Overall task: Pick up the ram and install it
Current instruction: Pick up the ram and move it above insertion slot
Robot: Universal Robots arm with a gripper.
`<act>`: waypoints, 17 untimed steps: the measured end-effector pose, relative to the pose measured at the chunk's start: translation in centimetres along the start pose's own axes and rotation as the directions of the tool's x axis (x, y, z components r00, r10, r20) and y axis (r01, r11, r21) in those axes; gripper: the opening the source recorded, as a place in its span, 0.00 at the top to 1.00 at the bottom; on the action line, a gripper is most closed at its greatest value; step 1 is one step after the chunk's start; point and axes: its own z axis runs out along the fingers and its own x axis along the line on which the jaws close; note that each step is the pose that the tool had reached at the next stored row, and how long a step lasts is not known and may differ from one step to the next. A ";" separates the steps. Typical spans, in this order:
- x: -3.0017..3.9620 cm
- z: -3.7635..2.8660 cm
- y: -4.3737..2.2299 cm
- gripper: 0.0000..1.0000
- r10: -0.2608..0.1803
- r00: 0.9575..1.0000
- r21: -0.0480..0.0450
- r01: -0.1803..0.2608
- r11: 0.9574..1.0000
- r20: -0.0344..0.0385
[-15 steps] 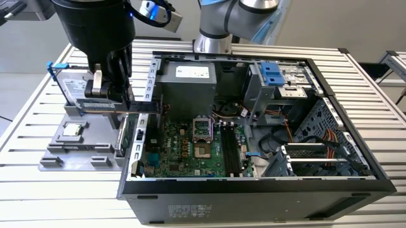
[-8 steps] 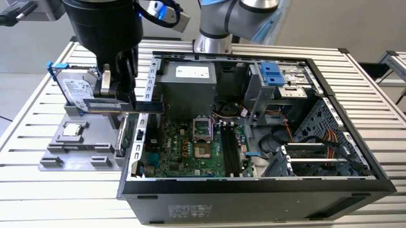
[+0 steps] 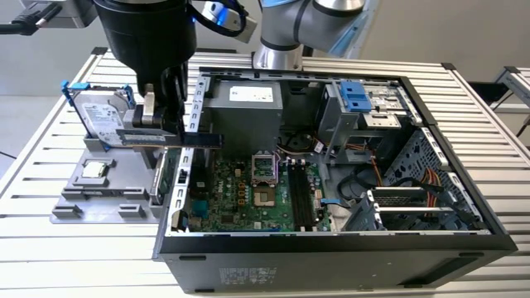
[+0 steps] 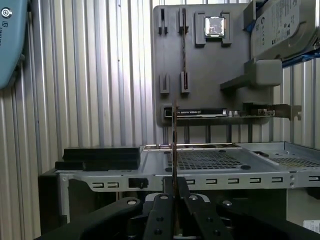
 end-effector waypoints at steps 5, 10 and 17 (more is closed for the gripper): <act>-0.02 -0.01 -0.59 1.00 0.000 1.000 0.000 0.000 1.000 0.000; -0.05 -0.01 -1.19 1.00 0.000 1.000 0.000 0.000 1.000 0.000; -0.09 -0.04 -2.05 1.00 0.000 1.000 0.000 0.000 1.000 0.000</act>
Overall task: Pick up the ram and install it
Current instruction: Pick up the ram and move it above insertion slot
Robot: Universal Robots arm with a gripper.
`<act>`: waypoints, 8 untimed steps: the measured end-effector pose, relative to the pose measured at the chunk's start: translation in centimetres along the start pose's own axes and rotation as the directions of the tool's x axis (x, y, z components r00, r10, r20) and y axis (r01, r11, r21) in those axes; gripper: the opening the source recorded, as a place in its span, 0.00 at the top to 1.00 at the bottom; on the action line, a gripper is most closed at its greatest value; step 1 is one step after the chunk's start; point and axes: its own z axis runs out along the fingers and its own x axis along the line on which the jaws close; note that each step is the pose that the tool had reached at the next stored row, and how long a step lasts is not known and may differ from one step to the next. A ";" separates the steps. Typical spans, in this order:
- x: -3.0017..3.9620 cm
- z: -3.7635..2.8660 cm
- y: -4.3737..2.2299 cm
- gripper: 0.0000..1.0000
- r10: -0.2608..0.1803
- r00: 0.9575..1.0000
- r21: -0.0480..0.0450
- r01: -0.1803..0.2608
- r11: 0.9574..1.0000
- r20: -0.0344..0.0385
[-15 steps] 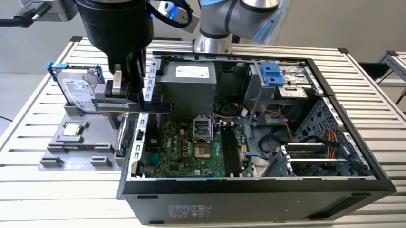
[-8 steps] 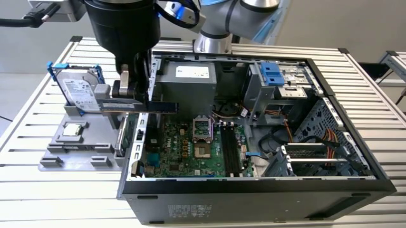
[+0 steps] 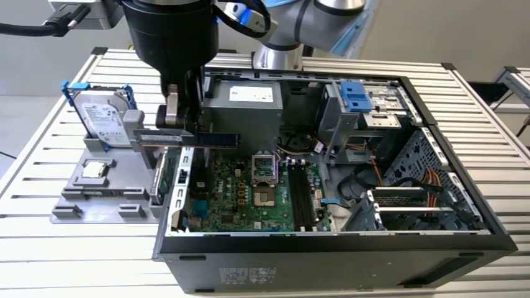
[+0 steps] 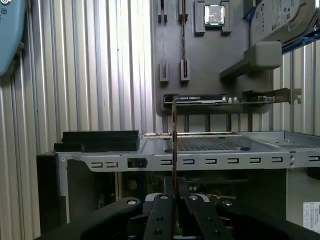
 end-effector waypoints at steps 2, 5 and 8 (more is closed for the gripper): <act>-0.01 -0.01 -0.24 1.00 0.000 1.000 0.000 0.000 1.000 0.000; -0.03 -0.01 -0.63 1.00 0.000 1.000 0.000 0.000 1.000 0.000; -0.05 -0.02 -1.02 1.00 0.000 1.000 0.000 0.000 1.000 0.000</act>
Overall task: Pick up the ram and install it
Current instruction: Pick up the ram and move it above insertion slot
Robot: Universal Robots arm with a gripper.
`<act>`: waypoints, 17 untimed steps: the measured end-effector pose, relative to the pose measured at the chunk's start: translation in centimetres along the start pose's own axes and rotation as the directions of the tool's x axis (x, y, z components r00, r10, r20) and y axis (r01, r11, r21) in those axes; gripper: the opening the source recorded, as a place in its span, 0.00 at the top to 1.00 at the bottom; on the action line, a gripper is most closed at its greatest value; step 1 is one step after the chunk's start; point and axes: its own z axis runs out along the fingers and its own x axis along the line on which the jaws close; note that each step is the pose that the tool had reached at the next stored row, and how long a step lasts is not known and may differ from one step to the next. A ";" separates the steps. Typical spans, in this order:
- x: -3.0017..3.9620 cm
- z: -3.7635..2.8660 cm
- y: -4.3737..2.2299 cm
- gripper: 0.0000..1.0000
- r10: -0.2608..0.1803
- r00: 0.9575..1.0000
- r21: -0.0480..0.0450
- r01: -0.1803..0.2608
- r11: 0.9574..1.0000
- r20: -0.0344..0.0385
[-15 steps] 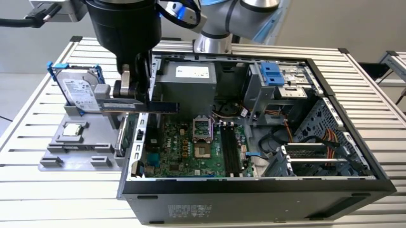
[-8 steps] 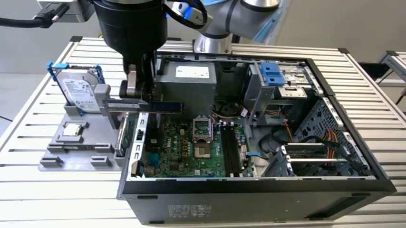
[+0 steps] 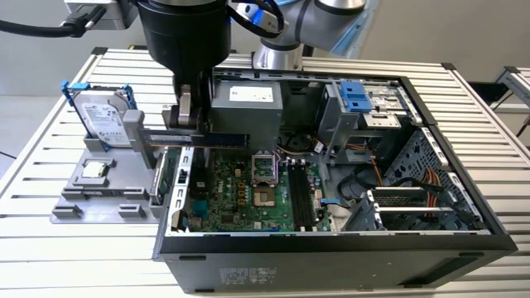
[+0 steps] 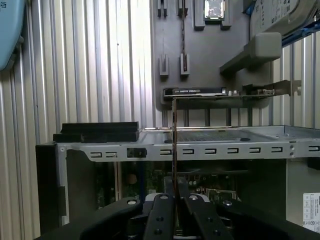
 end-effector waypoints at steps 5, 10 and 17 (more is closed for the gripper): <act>-0.03 -0.01 -0.60 1.00 0.000 1.000 0.000 0.000 1.000 0.000; -0.05 -0.02 -1.16 1.00 0.000 1.000 0.000 0.000 1.000 0.000; -0.08 -0.04 -1.92 1.00 0.000 1.000 0.000 0.000 1.000 0.000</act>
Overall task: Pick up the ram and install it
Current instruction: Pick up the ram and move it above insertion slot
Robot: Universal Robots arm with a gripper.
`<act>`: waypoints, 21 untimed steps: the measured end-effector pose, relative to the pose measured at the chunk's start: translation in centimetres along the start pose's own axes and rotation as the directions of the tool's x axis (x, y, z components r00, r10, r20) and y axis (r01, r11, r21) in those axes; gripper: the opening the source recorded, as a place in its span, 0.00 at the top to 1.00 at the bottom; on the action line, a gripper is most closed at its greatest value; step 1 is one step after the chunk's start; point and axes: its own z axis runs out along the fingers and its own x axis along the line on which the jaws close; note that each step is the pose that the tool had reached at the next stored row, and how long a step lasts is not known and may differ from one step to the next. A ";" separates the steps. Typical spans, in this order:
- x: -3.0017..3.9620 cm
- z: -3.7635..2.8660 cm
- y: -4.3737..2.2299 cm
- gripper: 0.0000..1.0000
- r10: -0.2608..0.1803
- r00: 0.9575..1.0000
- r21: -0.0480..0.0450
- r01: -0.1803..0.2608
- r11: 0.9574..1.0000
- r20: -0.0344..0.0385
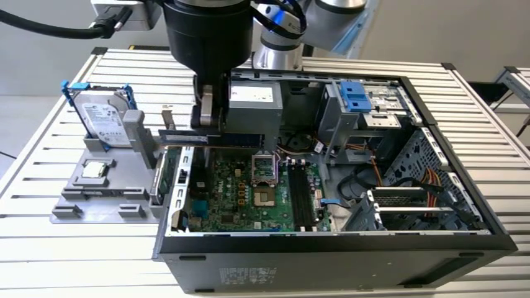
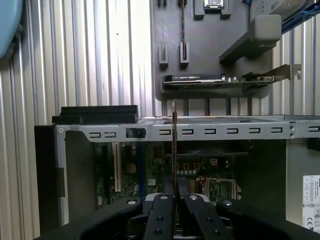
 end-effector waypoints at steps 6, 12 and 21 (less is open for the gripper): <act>-0.03 -0.01 -0.66 1.00 0.000 1.000 0.000 0.000 1.000 0.000; -0.06 -0.02 -1.35 1.00 0.000 1.000 0.000 0.000 1.000 0.000; -0.13 -0.05 -2.93 1.00 0.000 1.000 0.000 0.000 1.000 0.000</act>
